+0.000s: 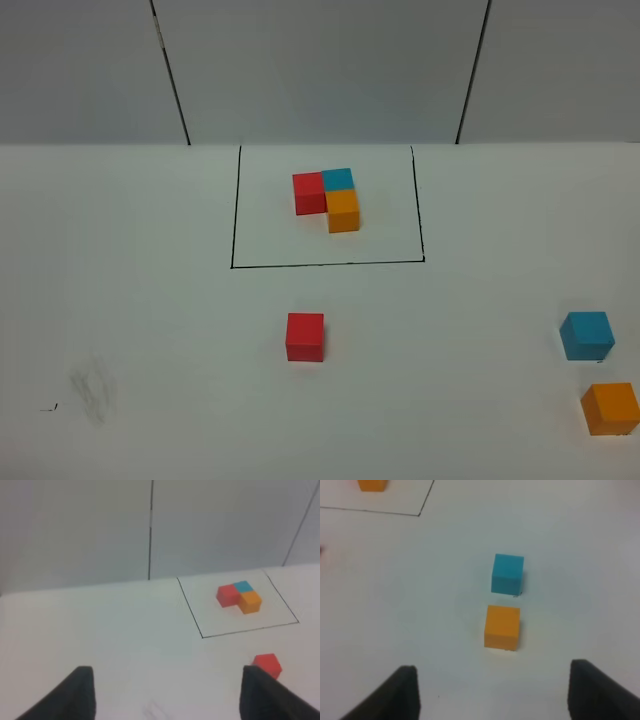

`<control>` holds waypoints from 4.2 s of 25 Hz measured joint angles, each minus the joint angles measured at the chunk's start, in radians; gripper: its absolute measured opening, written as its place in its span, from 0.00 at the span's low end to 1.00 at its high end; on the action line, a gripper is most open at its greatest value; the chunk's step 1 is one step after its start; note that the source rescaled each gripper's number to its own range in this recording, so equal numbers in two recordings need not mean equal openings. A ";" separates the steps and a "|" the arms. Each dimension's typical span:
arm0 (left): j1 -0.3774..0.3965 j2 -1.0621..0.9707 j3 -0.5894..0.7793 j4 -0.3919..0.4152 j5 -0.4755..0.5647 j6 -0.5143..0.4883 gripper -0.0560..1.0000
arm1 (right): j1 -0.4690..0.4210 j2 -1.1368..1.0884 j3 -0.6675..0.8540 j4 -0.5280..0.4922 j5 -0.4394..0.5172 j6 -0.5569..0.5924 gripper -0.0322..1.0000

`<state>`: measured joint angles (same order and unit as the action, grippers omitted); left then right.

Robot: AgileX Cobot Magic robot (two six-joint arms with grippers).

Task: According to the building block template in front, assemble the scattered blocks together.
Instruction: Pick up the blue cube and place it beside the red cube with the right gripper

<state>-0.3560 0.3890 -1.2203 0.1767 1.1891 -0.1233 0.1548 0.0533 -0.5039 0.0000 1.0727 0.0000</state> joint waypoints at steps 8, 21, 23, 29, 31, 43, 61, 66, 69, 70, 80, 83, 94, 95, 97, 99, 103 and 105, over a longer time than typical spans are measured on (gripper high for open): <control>0.047 -0.123 0.245 -0.054 0.000 0.014 0.98 | 0.000 0.000 0.000 0.000 0.000 0.000 0.36; 0.215 -0.385 0.511 -0.141 -0.087 0.075 0.98 | 0.000 0.000 0.000 0.000 0.000 0.000 0.36; 0.235 -0.395 0.531 -0.141 -0.095 0.076 0.98 | 0.000 0.000 0.000 0.000 0.000 0.000 0.36; 0.283 -0.396 0.612 -0.160 -0.137 0.077 0.98 | 0.000 0.000 0.000 0.000 0.000 0.000 0.36; 0.290 -0.396 0.636 -0.162 -0.162 0.077 0.98 | 0.000 0.000 0.000 0.000 0.000 0.000 0.36; 0.291 -0.396 0.669 -0.177 -0.187 0.076 0.98 | 0.000 0.000 0.000 0.000 0.000 0.000 0.36; 0.293 -0.396 0.711 -0.191 -0.123 0.031 0.98 | 0.000 0.000 0.000 0.000 0.000 0.000 0.36; 0.293 -0.396 0.711 -0.191 -0.123 0.031 0.98 | 0.000 0.000 0.000 0.000 0.000 0.000 0.36; 0.293 -0.396 0.711 -0.191 -0.123 0.031 0.98 | 0.000 0.000 0.000 0.000 0.000 0.000 0.36; 0.293 -0.396 0.711 -0.191 -0.123 0.031 0.98 | 0.000 0.000 0.000 0.000 0.000 0.000 0.36; 0.293 -0.396 0.711 -0.191 -0.123 0.031 0.98 | 0.000 0.000 0.000 0.000 0.000 0.000 0.36; 0.293 -0.396 0.711 -0.191 -0.123 0.031 0.98 | 0.000 0.000 0.000 0.000 0.000 0.000 0.36; 0.293 -0.396 0.711 -0.191 -0.123 0.031 0.98 | 0.000 0.000 0.000 0.000 0.000 0.000 0.36; 0.293 -0.396 0.711 -0.191 -0.123 0.031 0.98 | 0.000 0.000 0.000 0.000 0.000 0.000 0.36; 0.293 -0.396 0.711 -0.191 -0.123 0.031 0.98 | 0.000 0.000 0.000 0.000 0.000 0.000 0.36; 0.293 -0.396 0.711 -0.191 -0.123 0.031 0.98 | 0.000 0.000 0.000 0.000 0.000 0.000 0.36; 0.293 -0.396 0.711 -0.191 -0.123 0.031 0.98 | 0.000 0.000 0.000 0.000 0.000 0.000 0.36; 0.293 -0.396 0.711 -0.191 -0.123 0.031 0.98 | 0.000 0.000 0.000 0.000 0.000 0.000 0.36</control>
<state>-0.0633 -0.0069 -0.5091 -0.0142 1.0666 -0.0925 0.1548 0.0533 -0.5039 0.0000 1.0727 0.0000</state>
